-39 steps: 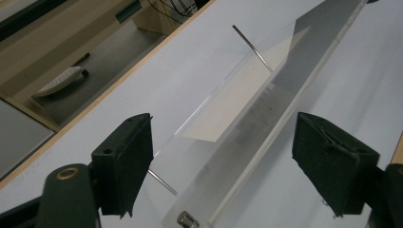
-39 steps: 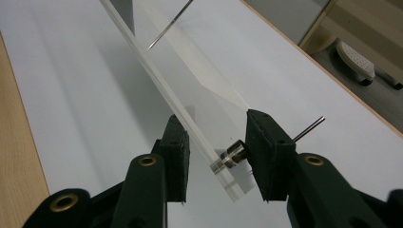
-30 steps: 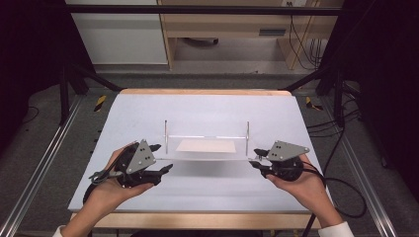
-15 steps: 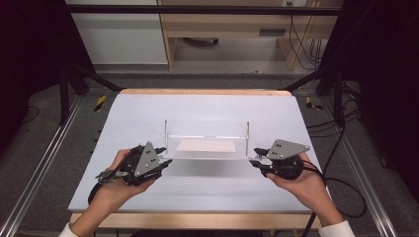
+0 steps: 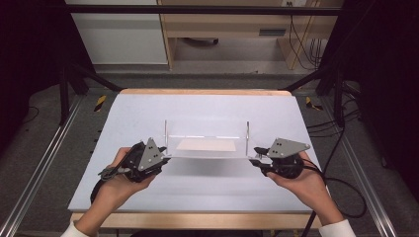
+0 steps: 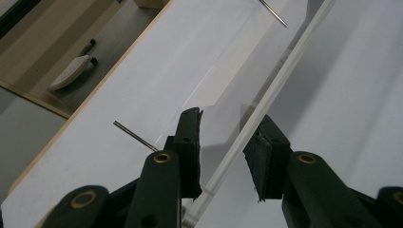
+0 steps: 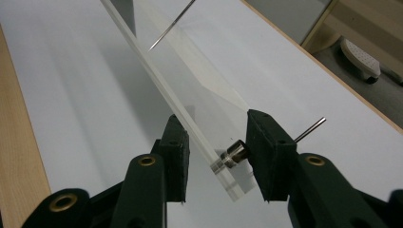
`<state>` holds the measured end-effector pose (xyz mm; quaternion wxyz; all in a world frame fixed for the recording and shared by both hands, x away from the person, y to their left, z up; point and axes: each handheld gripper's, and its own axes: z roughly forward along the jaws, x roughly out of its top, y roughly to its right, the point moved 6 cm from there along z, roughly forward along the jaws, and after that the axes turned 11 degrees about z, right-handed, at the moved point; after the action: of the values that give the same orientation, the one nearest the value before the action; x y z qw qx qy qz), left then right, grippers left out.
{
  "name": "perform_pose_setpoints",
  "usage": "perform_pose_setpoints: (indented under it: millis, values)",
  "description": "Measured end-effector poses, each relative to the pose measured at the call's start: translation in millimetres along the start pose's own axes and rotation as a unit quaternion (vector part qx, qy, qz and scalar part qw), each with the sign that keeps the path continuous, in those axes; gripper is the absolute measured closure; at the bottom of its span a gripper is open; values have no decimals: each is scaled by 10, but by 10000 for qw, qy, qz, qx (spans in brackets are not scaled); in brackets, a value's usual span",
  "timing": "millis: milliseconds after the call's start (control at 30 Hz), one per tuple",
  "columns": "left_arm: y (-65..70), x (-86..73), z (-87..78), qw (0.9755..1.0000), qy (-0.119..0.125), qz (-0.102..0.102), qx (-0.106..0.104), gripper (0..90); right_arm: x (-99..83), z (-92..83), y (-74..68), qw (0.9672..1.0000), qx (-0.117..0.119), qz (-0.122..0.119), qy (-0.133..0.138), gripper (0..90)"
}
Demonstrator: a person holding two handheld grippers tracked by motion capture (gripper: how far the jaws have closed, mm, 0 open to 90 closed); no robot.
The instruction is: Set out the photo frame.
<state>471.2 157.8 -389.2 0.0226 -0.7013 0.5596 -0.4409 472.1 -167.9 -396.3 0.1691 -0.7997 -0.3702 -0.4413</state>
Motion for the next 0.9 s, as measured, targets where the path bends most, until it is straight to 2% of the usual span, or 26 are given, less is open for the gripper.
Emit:
perform_pose_setpoints:
  millis: [200,400,533,900]
  values:
    - [-41,20,0,10000,-31,-47,-67,670,2,5,29,9999,-12,85,115,572]
    - [-107,46,0,9998,-36,-125,-156,669,8,4,58,9994,-178,-11,284,524]
    - [-171,75,2,9995,-59,-157,-250,669,-15,34,74,9992,-314,-114,229,481]
    - [-272,120,10,9993,-76,-190,-323,667,36,31,203,9973,-524,64,505,479]
